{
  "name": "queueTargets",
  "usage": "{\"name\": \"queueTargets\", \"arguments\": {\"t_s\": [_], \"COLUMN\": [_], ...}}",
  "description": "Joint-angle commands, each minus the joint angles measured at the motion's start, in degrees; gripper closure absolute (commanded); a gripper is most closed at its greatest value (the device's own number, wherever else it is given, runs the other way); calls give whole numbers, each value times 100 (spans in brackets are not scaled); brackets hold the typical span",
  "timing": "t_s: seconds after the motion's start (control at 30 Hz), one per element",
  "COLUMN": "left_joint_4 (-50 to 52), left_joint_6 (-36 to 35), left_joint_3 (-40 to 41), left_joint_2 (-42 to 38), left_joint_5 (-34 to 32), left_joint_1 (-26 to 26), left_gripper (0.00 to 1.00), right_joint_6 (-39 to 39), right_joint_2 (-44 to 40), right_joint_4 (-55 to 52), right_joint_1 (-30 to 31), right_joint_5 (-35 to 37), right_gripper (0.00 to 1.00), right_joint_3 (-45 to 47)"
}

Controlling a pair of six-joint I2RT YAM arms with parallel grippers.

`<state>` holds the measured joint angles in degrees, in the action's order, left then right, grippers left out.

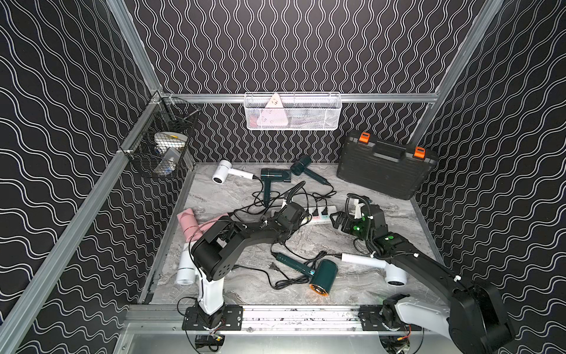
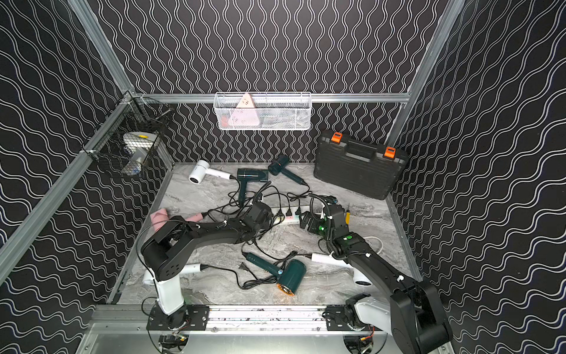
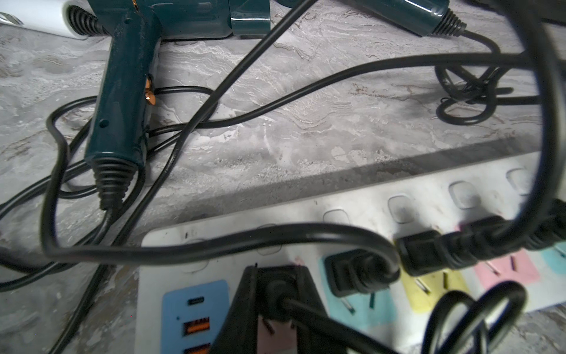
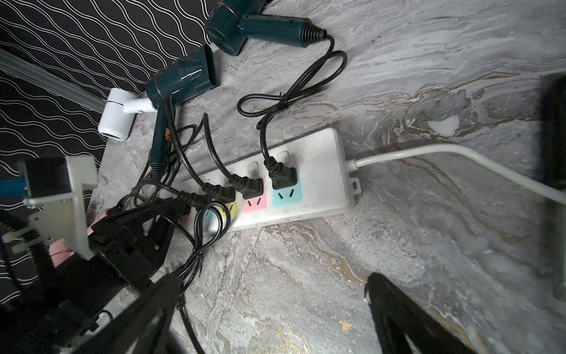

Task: Charge the blow dryers
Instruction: Insert the plug into the socket, then adjust the socket at the center of the board.

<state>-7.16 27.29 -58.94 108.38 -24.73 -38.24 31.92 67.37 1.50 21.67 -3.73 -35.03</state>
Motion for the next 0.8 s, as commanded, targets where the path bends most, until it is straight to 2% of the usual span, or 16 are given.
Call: {"name": "queueTargets", "arguments": {"t_s": [0.0, 0.23, 0.5, 0.67, 0.77], "left_joint_4": [1806, 2258, 2506, 2605, 2610], "left_joint_6": [107, -34, -67, 3, 5], "left_joint_3": [27, -456, -437, -78, 161], "left_joint_2": [-66, -502, -1126, -2073, -2782], "left_joint_5": [939, 1000, 992, 802, 670], "left_joint_1": [7, 7, 35, 35, 45], "left_gripper": [79, 50, 28, 8, 1], "right_joint_6": [-2, -19, -11, -2, -23], "right_joint_2": [19, 175, 215, -56, -309], "right_joint_4": [-74, -442, -885, -1304, -1592], "right_joint_1": [1, -13, -7, -16, -14], "right_joint_5": [65, 68, 38, 46, 54], "right_gripper": [0, 0, 0, 0, 0], "right_joint_3": [-73, -359, -599, -740, -819]}}
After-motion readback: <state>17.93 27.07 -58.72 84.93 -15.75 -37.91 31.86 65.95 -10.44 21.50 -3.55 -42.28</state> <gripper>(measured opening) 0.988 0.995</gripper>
